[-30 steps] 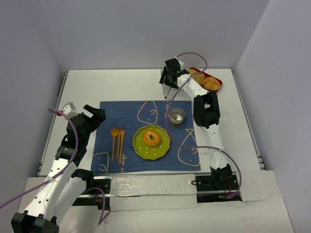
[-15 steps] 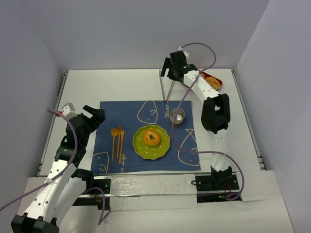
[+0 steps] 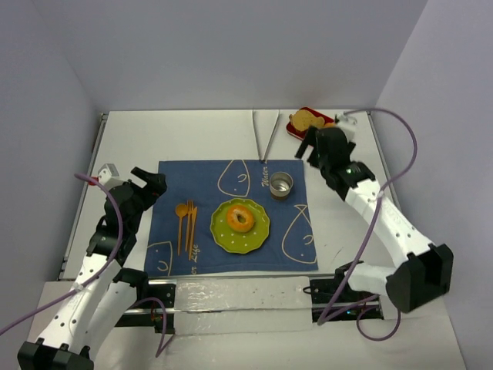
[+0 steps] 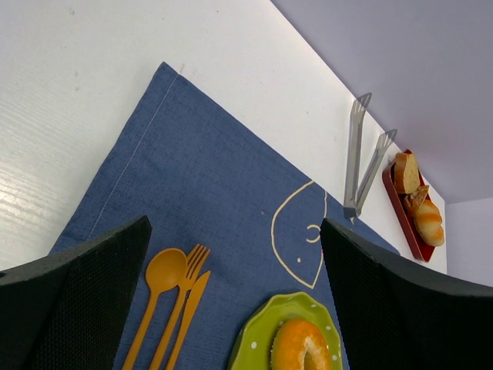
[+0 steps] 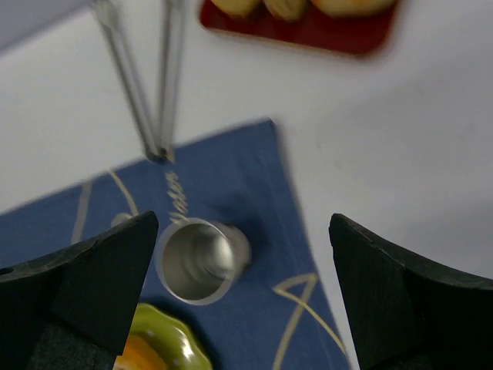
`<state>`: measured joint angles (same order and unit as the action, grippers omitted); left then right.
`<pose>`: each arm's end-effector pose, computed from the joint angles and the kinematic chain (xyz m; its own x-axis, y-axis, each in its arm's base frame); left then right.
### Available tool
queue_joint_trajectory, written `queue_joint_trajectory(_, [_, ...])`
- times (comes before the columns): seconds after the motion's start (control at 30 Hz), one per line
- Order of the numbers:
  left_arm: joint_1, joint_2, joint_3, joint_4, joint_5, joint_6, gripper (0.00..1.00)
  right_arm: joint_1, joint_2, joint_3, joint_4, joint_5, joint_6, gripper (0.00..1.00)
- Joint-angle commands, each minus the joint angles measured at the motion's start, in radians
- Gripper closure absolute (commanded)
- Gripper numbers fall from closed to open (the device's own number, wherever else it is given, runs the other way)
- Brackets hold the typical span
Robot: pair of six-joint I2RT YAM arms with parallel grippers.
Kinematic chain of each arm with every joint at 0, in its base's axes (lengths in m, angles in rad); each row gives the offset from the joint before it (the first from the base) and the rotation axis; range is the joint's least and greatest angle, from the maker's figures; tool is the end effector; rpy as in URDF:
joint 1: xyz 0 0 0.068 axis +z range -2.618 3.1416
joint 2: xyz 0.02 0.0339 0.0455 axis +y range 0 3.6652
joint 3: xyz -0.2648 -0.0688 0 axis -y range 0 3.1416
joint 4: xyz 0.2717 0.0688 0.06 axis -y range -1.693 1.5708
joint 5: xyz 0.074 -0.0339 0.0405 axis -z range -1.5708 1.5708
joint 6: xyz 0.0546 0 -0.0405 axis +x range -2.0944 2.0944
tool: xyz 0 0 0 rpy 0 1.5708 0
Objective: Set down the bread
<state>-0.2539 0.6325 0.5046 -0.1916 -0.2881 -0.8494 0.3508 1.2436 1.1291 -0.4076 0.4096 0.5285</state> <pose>0.2009 -0.0361 0.2552 -0.1856 -0.6956 -0.6940 -0.2417 0.7169 -0.6539 0.3073 0.0893 0.3309 -0.3999 0.3462 -0.8487 0.2439 0.9327 0.2656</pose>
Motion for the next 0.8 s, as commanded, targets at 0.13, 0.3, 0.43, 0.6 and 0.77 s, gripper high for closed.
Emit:
queue_joint_trajectory(0.13, [0.002,-0.013,0.021,0.010,-0.041,0.012,0.01,0.002,-0.353,-0.370,0.002,0.084,0.118,0.00])
queue_joint_trajectory(0.3, [0.001,0.001,0.021,0.017,-0.032,0.011,0.01,0.002,-0.485,-0.451,0.039,0.117,0.125,0.00])
queue_joint_trajectory(0.43, [0.001,0.010,0.022,0.017,-0.026,0.009,0.01,0.002,-0.523,-0.462,0.039,0.107,0.130,0.00])
queue_joint_trajectory(0.6, [0.001,-0.001,0.017,0.021,-0.023,0.006,0.01,0.002,-0.519,-0.453,-0.004,0.119,0.151,0.00])
queue_joint_trajectory(0.77, [0.001,0.009,0.015,0.037,0.007,0.010,0.01,0.002,-0.508,-0.453,-0.022,0.136,0.166,0.00])
